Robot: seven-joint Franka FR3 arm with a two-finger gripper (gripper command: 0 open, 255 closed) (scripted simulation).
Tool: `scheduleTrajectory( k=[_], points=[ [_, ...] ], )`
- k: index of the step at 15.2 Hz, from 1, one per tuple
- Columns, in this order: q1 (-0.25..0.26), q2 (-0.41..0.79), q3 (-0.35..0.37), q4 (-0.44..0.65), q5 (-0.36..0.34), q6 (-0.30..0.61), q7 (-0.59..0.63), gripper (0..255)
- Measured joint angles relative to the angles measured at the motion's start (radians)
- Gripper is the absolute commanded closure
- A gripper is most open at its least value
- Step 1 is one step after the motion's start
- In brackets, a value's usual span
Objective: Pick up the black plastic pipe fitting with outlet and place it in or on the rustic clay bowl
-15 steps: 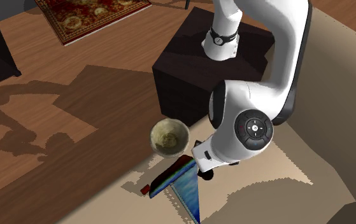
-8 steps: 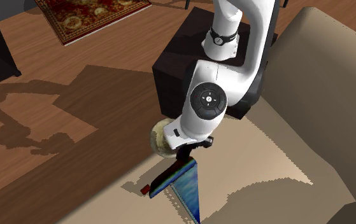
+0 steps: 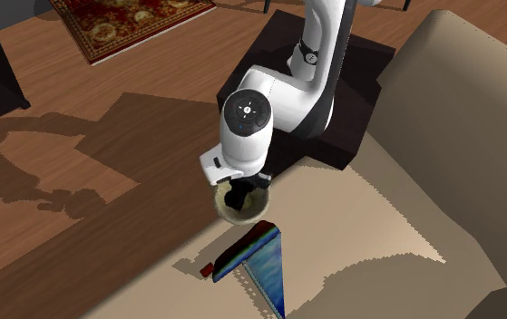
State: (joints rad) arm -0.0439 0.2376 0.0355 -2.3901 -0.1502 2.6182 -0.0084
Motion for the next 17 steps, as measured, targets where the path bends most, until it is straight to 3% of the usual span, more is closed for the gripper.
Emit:
scheduleTrajectory(
  k=[9,16,17],
  points=[
    [0.006,0.114,-0.018,0.009,-0.029,0.105,0.021,255],
    [0.009,0.133,-0.021,0.014,-0.033,0.119,0.025,255],
    [0.009,0.133,-0.021,0.014,-0.033,0.119,0.025,0]
  ],
)
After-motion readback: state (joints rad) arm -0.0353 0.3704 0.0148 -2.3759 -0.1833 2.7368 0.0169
